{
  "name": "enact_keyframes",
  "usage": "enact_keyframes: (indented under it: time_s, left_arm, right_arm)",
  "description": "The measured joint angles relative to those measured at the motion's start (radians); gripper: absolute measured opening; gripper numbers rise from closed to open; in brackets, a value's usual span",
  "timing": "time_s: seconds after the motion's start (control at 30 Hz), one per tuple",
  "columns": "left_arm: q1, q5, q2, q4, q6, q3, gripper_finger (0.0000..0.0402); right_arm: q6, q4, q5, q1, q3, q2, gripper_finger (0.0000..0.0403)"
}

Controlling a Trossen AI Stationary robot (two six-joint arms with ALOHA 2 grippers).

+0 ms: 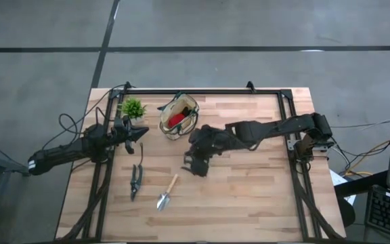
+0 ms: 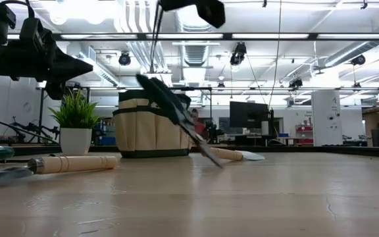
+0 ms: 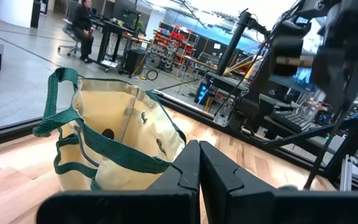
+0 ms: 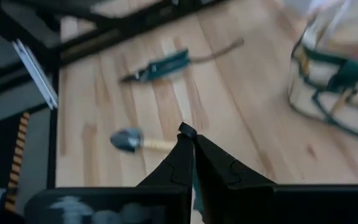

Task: Pick & Place Garden tools in Gardening bag
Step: Put the right green shear scissor into the green gardening bag

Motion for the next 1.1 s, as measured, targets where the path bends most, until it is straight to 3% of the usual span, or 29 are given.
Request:
enact_keyframes:
  time_s: [0.6,0.77,0.93,1.1]
  left_arm:
    - [0.000,0.000,0.000,0.000,0.000,0.000,0.0005]
    - [0.000,0.000,0.000,0.000,0.000,0.000,0.0005]
    - [0.000,0.000,0.000,0.000,0.000,0.000,0.0005]
    - [0.000,0.000,0.000,0.000,0.000,0.000,0.0005]
  right_arm:
    - [-0.106,0.072,-0.014,-0.144,0.190,0.001,0.0008]
    - [-0.093,0.158,-0.079,-0.189,0.210,0.002,0.0008]
    - [-0.094,0.076,-0.190,-0.196,0.218,0.002,0.0008]
    - [-0.077,0.035,-0.197,-0.185,0.151,0.013,0.0008]
